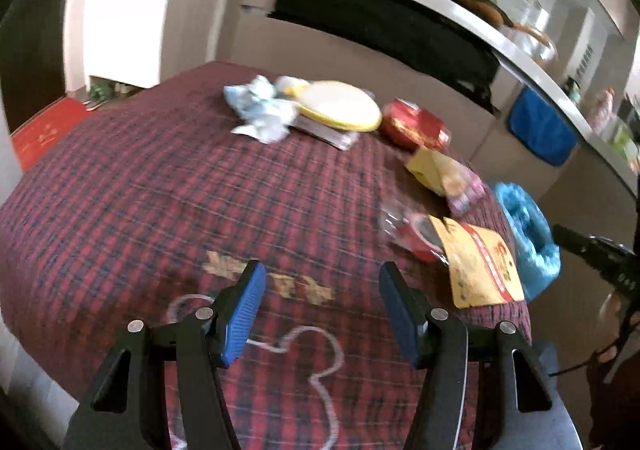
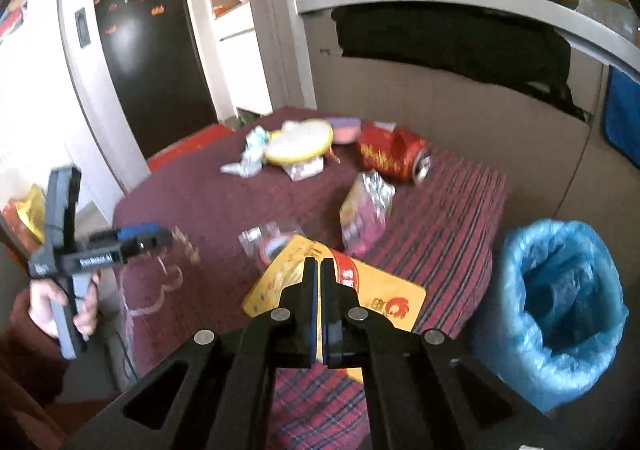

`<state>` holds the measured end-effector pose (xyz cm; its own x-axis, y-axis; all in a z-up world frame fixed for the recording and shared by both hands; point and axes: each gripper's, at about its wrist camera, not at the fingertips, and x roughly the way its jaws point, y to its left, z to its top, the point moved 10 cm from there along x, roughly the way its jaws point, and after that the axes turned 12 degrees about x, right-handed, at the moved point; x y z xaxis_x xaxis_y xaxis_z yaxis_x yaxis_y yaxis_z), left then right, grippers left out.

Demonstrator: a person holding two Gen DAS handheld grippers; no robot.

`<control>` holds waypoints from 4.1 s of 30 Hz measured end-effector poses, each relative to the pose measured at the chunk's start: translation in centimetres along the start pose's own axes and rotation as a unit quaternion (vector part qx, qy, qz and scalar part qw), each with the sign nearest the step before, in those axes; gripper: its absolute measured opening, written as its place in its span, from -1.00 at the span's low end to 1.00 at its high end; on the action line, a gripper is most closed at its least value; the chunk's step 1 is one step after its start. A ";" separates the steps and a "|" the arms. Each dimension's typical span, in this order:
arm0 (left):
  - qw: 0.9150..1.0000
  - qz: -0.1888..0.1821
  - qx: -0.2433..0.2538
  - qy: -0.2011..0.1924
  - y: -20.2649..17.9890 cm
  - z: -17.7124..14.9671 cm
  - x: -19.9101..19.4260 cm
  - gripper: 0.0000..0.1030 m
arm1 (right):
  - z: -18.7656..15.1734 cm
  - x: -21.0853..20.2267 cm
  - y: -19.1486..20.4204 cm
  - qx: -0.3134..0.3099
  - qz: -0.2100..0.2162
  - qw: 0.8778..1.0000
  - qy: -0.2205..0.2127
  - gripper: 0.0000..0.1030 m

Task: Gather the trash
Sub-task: 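Grasp the yellow card with the right tool and lift it, then grasp the tape roll in clear bag with the left tool while the right tool holds the card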

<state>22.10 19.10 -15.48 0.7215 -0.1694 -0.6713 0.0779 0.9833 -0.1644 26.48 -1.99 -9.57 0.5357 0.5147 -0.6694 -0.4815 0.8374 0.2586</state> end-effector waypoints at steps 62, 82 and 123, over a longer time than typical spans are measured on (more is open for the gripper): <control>0.997 -0.032 0.062 0.028 -6.7 2.3 5.5 0.16 | 3.4 10.6 -1.5 -0.058 -0.023 0.997 0.034 -0.41; 0.995 -0.016 -0.080 0.051 -8.1 2.8 7.9 0.16 | 3.5 3.2 -6.6 0.090 -0.020 0.996 -0.018 -1.00; 0.986 -0.143 -0.053 0.073 -14.3 6.4 11.4 -0.56 | -2.4 3.5 -10.0 0.145 -0.012 0.989 0.022 -0.97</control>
<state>33.57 3.52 -16.15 0.5724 -0.4547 -0.6824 0.1855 0.8824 -0.4324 31.51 -9.01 -16.19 0.5115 0.4909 -0.7053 -0.2459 0.8700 0.4273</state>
